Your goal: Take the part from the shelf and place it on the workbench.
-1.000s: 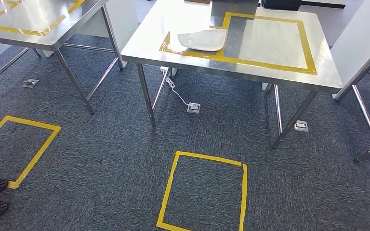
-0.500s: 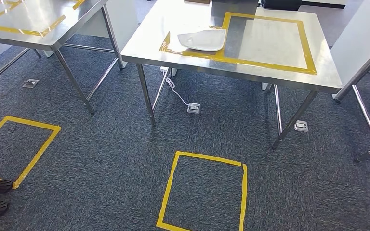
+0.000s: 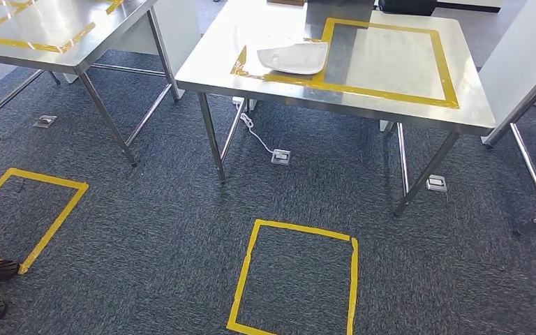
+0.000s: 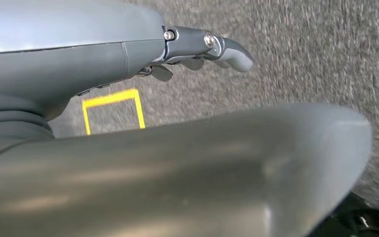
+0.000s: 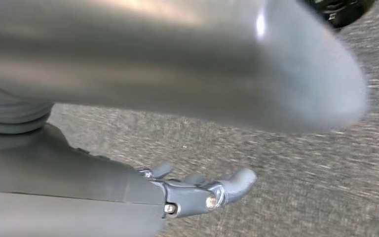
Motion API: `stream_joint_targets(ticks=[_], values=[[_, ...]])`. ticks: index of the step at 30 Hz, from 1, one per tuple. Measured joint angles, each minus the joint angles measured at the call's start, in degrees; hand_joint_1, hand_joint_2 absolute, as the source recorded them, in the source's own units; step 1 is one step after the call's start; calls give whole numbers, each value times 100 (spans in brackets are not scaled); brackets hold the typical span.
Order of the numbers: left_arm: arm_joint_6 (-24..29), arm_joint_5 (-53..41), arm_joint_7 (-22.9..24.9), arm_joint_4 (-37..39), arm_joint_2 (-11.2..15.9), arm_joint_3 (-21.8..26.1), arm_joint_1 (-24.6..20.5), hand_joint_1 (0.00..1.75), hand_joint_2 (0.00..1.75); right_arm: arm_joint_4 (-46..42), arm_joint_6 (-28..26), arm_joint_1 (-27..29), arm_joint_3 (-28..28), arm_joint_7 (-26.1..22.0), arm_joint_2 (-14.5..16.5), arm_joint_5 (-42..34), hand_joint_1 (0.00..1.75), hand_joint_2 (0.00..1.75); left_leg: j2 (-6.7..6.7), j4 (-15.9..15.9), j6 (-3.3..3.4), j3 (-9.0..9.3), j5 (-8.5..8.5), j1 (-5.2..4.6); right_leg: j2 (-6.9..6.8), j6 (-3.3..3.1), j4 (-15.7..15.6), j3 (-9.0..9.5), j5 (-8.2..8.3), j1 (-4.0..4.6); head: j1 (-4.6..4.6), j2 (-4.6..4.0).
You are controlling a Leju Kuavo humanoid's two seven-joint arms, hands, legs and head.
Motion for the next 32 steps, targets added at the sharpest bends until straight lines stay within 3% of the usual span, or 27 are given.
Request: stream_joint_targets(ticks=[11, 32], values=[[-294, 1215, -215, -165, 25, -160, 206, 0, 0, -141, 0, 179, 868, 121, -137, -980, 0, 0, 0, 0, 0, -10, -3, 0, 0, 3, 2, 0, -5, 0, 0, 0], [-304, 1255, -226, -426, 50, -232, 135, 0, 0, -82, 0, 373, 1050, 132, -173, -1015, 0, 0, 25, 10, 14, -2, -10, -39, 23, 27, -5, -5, 6, -15, -1, 0]])
